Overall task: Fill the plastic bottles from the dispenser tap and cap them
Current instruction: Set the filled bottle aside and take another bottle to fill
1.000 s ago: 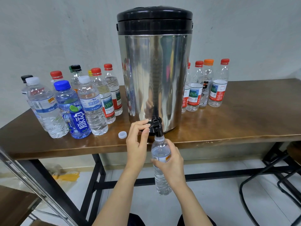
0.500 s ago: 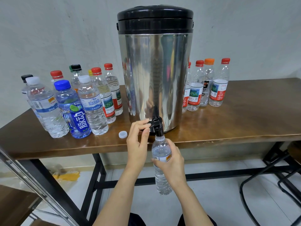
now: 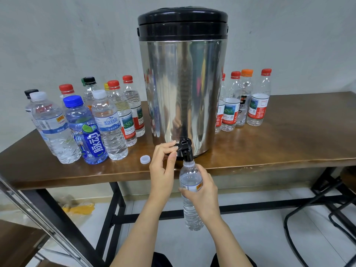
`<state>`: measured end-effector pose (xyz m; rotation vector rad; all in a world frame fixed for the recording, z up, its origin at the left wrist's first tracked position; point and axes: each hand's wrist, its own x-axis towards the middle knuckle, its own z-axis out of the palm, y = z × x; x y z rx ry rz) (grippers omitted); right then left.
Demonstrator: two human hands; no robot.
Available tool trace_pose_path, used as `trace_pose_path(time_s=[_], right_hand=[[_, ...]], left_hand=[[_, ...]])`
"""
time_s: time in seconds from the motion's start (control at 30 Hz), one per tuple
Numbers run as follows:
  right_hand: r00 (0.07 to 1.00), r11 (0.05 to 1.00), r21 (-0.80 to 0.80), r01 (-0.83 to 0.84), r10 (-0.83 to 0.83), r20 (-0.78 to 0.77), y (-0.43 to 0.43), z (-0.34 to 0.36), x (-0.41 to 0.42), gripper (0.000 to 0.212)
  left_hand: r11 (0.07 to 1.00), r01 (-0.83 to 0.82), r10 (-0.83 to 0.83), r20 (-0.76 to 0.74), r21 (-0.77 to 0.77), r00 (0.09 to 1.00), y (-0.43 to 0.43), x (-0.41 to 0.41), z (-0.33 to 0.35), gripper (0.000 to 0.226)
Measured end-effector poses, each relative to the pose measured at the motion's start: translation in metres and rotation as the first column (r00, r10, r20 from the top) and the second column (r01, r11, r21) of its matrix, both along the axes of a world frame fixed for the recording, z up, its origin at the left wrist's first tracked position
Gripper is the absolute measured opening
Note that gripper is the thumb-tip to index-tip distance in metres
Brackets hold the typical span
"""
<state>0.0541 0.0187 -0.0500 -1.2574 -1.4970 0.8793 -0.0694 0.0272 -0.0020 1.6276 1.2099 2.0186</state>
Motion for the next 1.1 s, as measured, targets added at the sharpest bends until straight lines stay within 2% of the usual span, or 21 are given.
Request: trace_pose_path(time_s=[0.57, 0.73, 0.83, 0.93, 1.1], right_hand=[[1.000, 1.000, 0.002, -0.018, 0.018, -0.016, -0.002, 0.002, 0.000, 0.082], [1.000, 1.000, 0.004, -0.015, 0.015, -0.017, -0.001, 0.001, 0.000, 0.082], [1.000, 1.000, 0.006, -0.013, 0.013, -0.019, 0.000, 0.001, 0.000, 0.082], [1.000, 1.000, 0.003, -0.020, 0.020, -0.021, 0.001, -0.001, 0.001, 0.082], [0.999, 0.999, 0.000, -0.032, 0.032, -0.032, 0.001, -0.001, 0.002, 0.082]], left_hand=[[1.000, -0.002, 0.002, 0.000, -0.018, 1.000, -0.002, 0.001, 0.001, 0.014], [0.999, -0.006, 0.005, -0.039, -0.034, 0.999, -0.004, -0.002, 0.004, 0.011], [0.998, -0.024, 0.016, -0.128, -0.062, 0.992, -0.007, -0.007, 0.008, 0.011], [0.996, -0.059, 0.038, -0.290, -0.064, 0.956, -0.008, -0.020, 0.014, 0.013], [0.992, -0.110, 0.123, -0.599, 0.058, 0.791, -0.006, -0.040, 0.027, 0.015]])
